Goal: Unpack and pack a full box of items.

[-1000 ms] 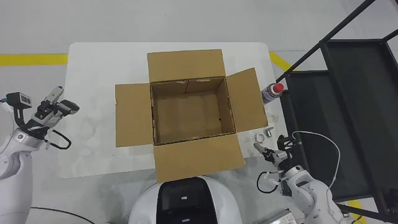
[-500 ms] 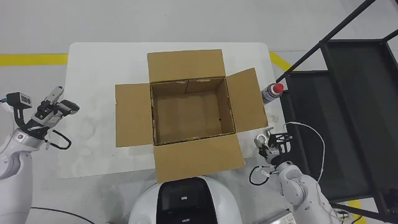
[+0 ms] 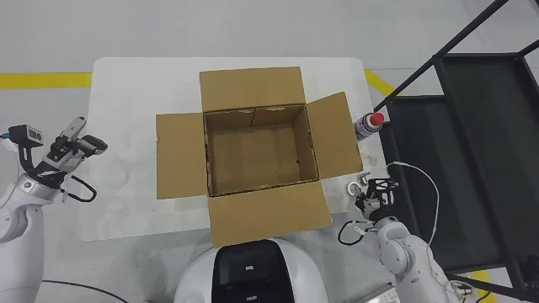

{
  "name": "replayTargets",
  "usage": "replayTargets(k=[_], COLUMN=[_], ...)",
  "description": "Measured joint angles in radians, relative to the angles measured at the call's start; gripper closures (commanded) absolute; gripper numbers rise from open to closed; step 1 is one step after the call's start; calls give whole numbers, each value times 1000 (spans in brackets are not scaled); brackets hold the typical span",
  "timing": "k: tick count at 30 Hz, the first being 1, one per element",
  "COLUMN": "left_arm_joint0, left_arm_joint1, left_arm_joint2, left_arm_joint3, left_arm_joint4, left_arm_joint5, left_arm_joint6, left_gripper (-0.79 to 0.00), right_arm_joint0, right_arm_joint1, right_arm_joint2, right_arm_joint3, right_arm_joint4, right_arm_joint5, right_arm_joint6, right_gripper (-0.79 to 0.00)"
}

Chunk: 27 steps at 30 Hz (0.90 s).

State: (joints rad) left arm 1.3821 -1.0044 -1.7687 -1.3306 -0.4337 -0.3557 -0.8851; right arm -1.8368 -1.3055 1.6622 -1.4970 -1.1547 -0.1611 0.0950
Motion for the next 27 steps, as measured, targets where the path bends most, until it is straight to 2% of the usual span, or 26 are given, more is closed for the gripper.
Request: replayTargets(k=[5, 8, 16, 19, 21, 24, 27], left_arm_joint0=[0, 0, 0, 0, 0, 0, 0], left_arm_joint1=[0, 0, 0, 0, 0, 0, 0], left_arm_joint2=[0, 0, 0, 0, 0, 0, 0], left_arm_joint3=[0, 0, 0, 0, 0, 0, 0], left_arm_joint4=[0, 0, 0, 0, 0, 0, 0], left_arm_joint5=[0, 0, 0, 0, 0, 0, 0], left_arm_joint6=[0, 0, 0, 0, 0, 0, 0], left_gripper=[-785, -785, -785, -785, -785, -785, -785], right_arm_joint0=[27, 35, 41, 43, 47, 54, 62], right_arm_joint1=[-1, -2, -2, -2, -2, -2, -2], right_arm_joint2=[-16, -20, -35, -41, -45, -49, -56], right_arm_joint3=[36, 50, 58, 62, 68, 79, 91], right_arm_joint4=[-10, -7, -13, -13, -13, -13, -14], right_arm_joint5=[27, 45, 56, 59, 62, 67, 72], right_arm_joint6=[-1, -5, -6, -7, -9, -10, -10], right_gripper=[-163, -182, -172, -139, -89, -92, -37])
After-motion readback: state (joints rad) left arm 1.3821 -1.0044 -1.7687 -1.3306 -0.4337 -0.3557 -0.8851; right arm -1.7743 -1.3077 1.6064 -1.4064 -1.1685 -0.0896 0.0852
